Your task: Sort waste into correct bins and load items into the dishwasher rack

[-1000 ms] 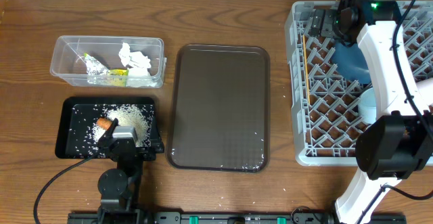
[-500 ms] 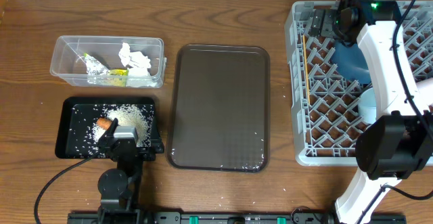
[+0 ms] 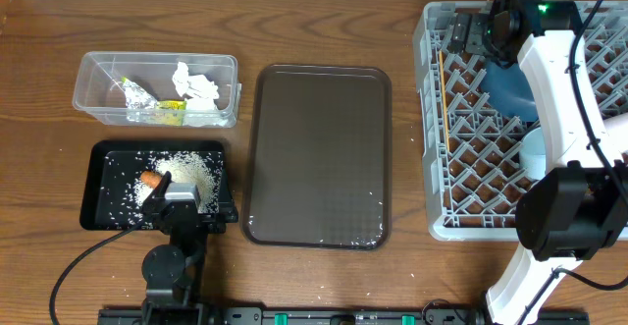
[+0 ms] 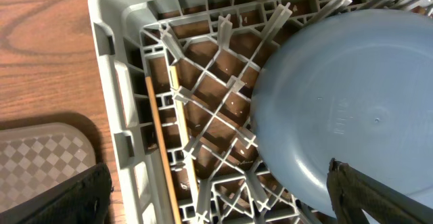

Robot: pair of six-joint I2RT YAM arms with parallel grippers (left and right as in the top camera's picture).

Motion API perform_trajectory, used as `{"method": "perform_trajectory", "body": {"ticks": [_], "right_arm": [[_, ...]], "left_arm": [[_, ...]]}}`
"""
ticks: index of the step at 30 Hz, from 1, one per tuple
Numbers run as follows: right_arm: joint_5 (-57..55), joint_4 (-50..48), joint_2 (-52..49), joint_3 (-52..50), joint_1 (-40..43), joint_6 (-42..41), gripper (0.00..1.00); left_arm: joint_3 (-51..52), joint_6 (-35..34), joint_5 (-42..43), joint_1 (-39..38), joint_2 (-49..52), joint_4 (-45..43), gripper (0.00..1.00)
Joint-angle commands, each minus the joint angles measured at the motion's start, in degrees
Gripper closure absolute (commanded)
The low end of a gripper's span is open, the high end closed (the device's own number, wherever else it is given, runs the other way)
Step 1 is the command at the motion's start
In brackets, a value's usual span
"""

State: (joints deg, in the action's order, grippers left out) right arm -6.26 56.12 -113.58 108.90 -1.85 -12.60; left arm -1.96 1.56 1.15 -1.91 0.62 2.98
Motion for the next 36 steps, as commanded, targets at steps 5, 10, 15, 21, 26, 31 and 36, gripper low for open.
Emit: {"method": "perform_trajectory", "body": {"ticks": [5, 10, 15, 21, 26, 31, 36], "right_arm": [[-0.6, 0.1, 0.1, 0.0, -0.5, -0.6, 0.01], [-0.6, 0.2, 1.7, 0.0, -0.8, -0.6, 0.01], [-0.6, 0.2, 7.3, 0.0, -2.9, -0.6, 0.01], [-0.6, 0.2, 16.6, 0.0, -7.8, -0.6, 0.01], [-0.9, 0.4, 22.4, 0.0, -10.0, -0.6, 0.01], [-1.0, 7.1, 26.3, 0.0, -8.9, -0.4, 0.01], [-0.3, 8.3, 29.7, -4.7, -8.2, -0.7, 0.01]], "left_arm": [[1.7, 0.8, -0.7, 0.3, -0.4, 1.0, 0.02], [1.7, 0.8, -0.7, 0.3, -0.4, 1.0, 0.02], [1.7, 0.8, -0.7, 0.3, -0.4, 1.0, 0.02], [1.7, 0.8, -0.7, 0.3, -0.4, 1.0, 0.02], [1.7, 0.8, -0.7, 0.3, -0.4, 1.0, 0.02], [1.7, 0.8, -0.7, 0.3, -0.4, 1.0, 0.02], [1.7, 0.8, -0.7, 0.3, -0.4, 1.0, 0.02]]}}
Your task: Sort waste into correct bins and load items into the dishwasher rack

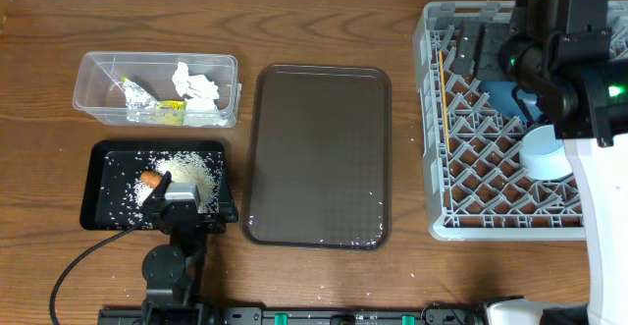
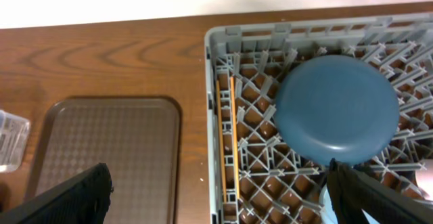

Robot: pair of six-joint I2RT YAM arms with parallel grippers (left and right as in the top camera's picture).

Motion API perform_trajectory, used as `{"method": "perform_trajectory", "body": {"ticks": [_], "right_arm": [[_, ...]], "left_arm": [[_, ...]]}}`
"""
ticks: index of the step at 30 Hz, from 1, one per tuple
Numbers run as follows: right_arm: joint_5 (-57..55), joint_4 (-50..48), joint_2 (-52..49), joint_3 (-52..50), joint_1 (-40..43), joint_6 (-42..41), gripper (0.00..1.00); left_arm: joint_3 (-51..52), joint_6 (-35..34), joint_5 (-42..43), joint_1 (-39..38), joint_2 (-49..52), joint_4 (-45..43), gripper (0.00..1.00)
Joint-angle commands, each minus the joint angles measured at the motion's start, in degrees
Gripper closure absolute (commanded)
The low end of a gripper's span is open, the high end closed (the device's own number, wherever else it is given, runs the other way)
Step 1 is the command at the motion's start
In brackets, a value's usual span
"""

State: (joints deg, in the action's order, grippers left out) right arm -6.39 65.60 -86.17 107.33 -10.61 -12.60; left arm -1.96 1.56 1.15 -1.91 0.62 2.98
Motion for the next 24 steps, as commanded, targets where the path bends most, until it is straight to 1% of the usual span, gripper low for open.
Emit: {"method": "perform_trajectory", "body": {"ticks": [1, 5, 7, 12, 13, 17, 22, 24], "right_arm": [[0.3, -3.6, 3.5, -5.6, 0.5, -0.6, 0.01], [3.3, -16.4, 10.1, -18.9, 0.6, -0.6, 0.01], [4.4, -23.1, 14.7, -27.5, 0.6, -0.6, 0.01], [5.1, -39.9, 28.4, -50.8, 0.6, -0.6, 0.01], [5.2, -42.3, 30.6, -54.1, 0.6, -0.6, 0.01], [5.1, -54.9, 43.2, -71.8, 0.6, -0.6, 0.01], [5.1, -65.5, 57.7, -89.4, 1.7, -0.2, 0.01], [5.1, -68.7, 61.9, -94.4, 2.3, -0.2, 0.01]], "left_arm": [[1.7, 0.8, -0.7, 0.3, -0.4, 1.0, 0.02], [1.7, 0.8, -0.7, 0.3, -0.4, 1.0, 0.02], [1.7, 0.8, -0.7, 0.3, -0.4, 1.0, 0.02], [1.7, 0.8, -0.7, 0.3, -0.4, 1.0, 0.02], [1.7, 0.8, -0.7, 0.3, -0.4, 1.0, 0.02], [1.7, 0.8, -0.7, 0.3, -0.4, 1.0, 0.02], [1.7, 0.8, -0.7, 0.3, -0.4, 1.0, 0.02], [1.7, 0.8, -0.7, 0.3, -0.4, 1.0, 0.02]]}}
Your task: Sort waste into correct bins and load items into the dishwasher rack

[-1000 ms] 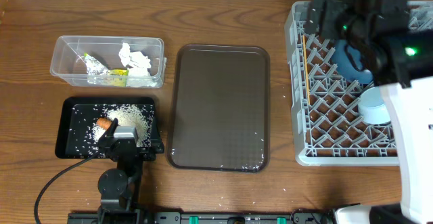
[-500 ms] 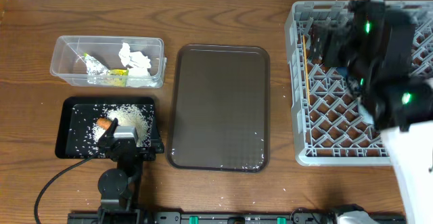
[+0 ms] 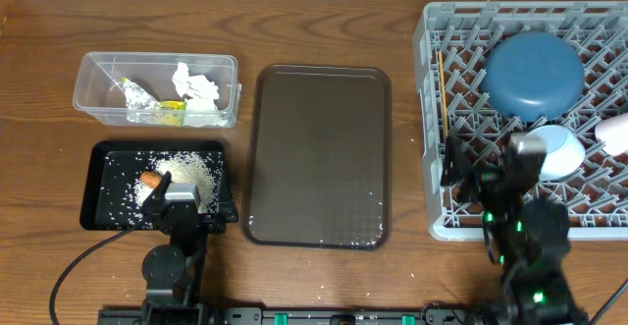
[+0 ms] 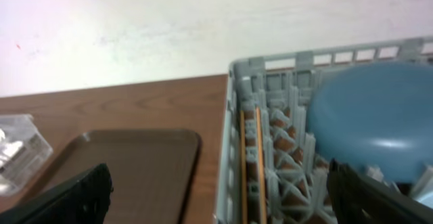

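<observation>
The grey dishwasher rack (image 3: 432,119) stands at the right. It holds a blue bowl (image 3: 533,75) upside down at the back, a pale cup (image 3: 556,151), a white item (image 3: 615,134) at the right edge, and two chopsticks (image 3: 442,84) along its left wall. My right gripper (image 4: 223,200) is open and holds nothing. It sits low at the rack's front left corner, where the right arm (image 3: 512,192) shows from overhead. The wrist view shows the blue bowl (image 4: 379,122) and the chopsticks (image 4: 252,163). My left gripper (image 3: 180,199) rests over the black tray (image 3: 98,173); its jaws cannot be made out.
A clear bin (image 3: 157,89) at the back left holds crumpled paper, foil and wrappers. The black tray carries scattered rice and an orange scrap (image 3: 149,179). A brown serving tray (image 3: 316,153) lies in the middle, also seen as the brown tray (image 4: 135,166).
My right arm has drawn back from above the rack's rear to the table's front edge. It now sits low and looks across the rack toward the wall. The bowl stays in the rack.
At first my open right gripper hung close over the blue bowl at the back of the rack. Then it stood higher above the rack with the bowl left below. Now it is back at the front. The left arm has not moved.
</observation>
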Robot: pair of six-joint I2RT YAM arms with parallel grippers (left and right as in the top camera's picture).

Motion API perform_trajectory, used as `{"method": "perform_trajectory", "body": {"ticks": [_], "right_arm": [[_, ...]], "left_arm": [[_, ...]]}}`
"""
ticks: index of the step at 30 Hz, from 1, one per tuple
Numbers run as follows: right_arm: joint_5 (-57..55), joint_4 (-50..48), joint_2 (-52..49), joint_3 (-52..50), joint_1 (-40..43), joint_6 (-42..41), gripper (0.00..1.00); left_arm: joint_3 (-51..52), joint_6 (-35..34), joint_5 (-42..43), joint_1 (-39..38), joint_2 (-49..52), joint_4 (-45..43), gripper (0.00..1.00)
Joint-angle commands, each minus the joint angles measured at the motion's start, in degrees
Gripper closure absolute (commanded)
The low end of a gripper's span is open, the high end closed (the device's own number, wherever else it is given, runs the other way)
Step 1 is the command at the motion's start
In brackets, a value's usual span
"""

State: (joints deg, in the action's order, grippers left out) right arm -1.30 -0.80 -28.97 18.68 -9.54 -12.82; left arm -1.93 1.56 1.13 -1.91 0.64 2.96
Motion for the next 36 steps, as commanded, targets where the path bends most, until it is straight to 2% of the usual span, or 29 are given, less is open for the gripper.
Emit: {"method": "perform_trajectory", "body": {"ticks": [1, 6, 17, 26, 36], "right_arm": [[0.0, -4.0, 7.3, -8.7, 1.6, 0.1, 0.01], [0.1, -7.6, 16.2, -17.7, 2.8, 0.0, 0.01], [0.5, 5.0, 28.3, -18.4, 8.4, 0.3, 0.01], [0.7, 5.2, 28.7, -18.4, 12.7, 0.5, 0.01], [0.7, 5.1, 28.7, -18.4, 12.9, 0.5, 0.01]], "left_arm": [[1.7, 0.8, -0.7, 0.3, -0.4, 1.0, 0.02], [1.7, 0.8, -0.7, 0.3, -0.4, 1.0, 0.02], [1.7, 0.8, -0.7, 0.3, -0.4, 1.0, 0.02], [1.7, 0.8, -0.7, 0.3, -0.4, 1.0, 0.02], [1.7, 0.8, -0.7, 0.3, -0.4, 1.0, 0.02]]}}
